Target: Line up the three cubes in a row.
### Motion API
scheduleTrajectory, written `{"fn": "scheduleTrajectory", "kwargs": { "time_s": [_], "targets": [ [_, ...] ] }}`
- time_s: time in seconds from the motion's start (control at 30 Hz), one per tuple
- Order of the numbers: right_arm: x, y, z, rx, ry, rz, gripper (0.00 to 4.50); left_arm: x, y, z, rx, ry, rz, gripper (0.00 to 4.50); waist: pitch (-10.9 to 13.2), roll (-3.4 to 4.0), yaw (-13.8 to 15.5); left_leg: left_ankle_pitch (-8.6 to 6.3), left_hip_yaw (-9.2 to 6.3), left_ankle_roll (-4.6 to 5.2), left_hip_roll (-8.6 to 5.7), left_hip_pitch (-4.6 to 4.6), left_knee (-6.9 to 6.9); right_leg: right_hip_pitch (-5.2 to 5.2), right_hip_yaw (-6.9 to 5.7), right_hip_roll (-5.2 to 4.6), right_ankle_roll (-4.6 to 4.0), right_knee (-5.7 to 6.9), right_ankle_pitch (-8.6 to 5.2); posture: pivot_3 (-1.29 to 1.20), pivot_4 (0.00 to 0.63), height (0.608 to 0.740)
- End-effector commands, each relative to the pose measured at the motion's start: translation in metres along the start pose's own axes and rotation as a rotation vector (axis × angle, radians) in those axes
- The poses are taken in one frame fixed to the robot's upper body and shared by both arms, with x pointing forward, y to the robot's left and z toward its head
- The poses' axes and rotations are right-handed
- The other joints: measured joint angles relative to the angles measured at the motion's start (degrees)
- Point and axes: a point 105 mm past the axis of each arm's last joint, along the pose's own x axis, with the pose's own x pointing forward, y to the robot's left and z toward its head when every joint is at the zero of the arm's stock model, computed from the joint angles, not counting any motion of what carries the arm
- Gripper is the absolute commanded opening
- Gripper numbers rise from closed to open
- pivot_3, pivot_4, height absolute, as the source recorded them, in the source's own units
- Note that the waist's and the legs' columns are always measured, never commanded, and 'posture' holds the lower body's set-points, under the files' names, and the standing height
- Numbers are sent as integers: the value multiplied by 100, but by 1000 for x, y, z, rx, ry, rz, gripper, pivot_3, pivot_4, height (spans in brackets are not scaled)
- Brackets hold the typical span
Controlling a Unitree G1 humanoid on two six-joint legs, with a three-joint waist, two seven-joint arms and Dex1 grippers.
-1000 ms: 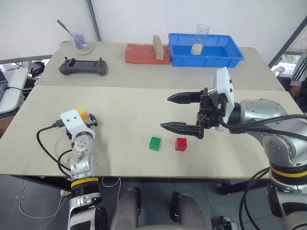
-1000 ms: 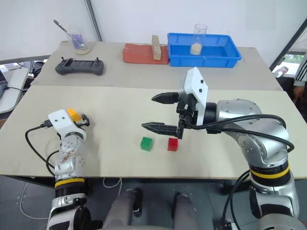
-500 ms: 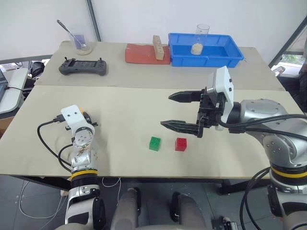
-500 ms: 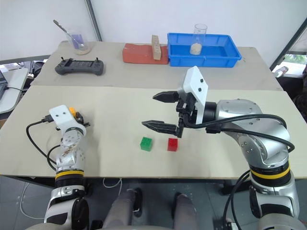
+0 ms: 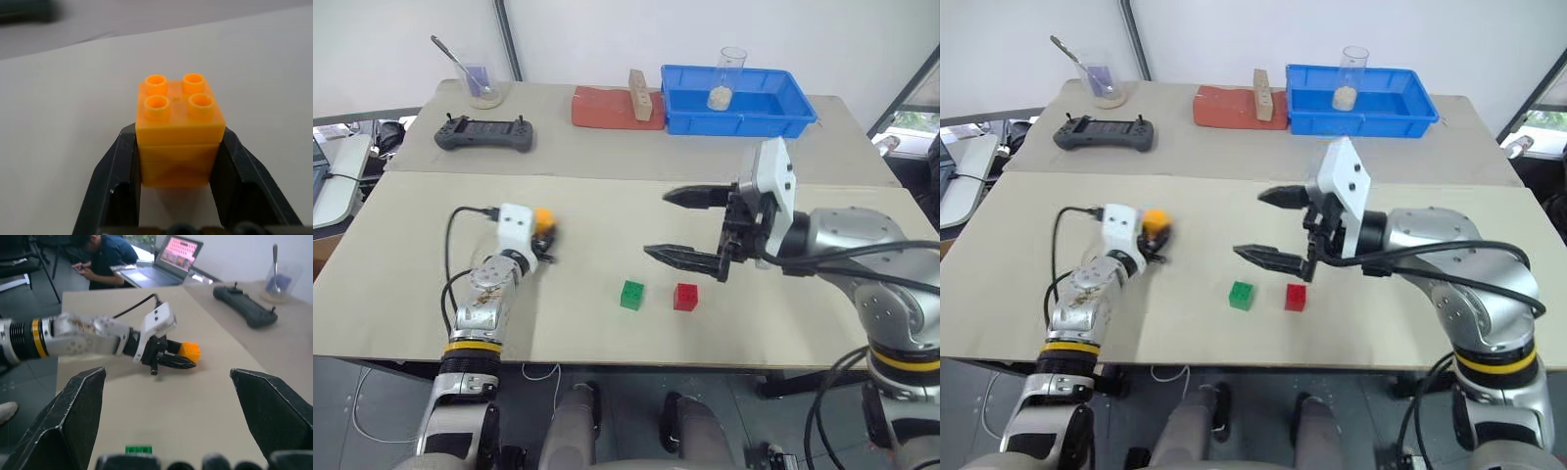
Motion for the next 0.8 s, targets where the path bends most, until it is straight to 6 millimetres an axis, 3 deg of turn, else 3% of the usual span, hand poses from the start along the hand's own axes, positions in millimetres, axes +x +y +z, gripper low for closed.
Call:
{"fn": "scheduleTrajectory", "kwargs": {
  "time_s": [0.03, 0.17, 0.33, 0.57, 0.8],
  "targets": [
    [-11, 3, 8, -72, -16, -21, 4500, 0, -33, 28, 97, -78, -342, 1369, 0, 0, -24, 0, 0, 0, 1, 2, 0, -1, 0, 0, 0, 0, 0, 0, 150, 740],
    [-18, 6, 2, -65, 0, -26, 4500, -13, -51, 27, 153, -71, -587, 1369, 1, -1, -76, 0, -2, 1, 2, 10, -3, -3, -1, 3, 0, 0, -1, 0, 150, 740],
    [-23, 11, -1, -56, 12, -19, 4500, -47, -66, 19, 233, -41, -881, 1369, 2, -1, -143, 1, -3, 2, 3, 11, -1, -5, 0, 3, 0, 0, -1, 0, 150, 740],
    [-18, 13, 7, -56, 2, -8, 4500, -67, -60, 1, 302, 7, -1013, 1369, 4, 1, -124, 1, -2, 2, 4, 10, 4, -4, -1, 0, 0, 0, -1, 0, 150, 740],
    [-17, 12, 12, -51, 3, -5, 4500, -64, -51, -13, 335, 33, -1031, 1369, 4, 1, -122, 1, -2, 2, 4, 10, 5, -6, -1, -1, 0, 0, -1, 0, 150, 740]
  ]
}}
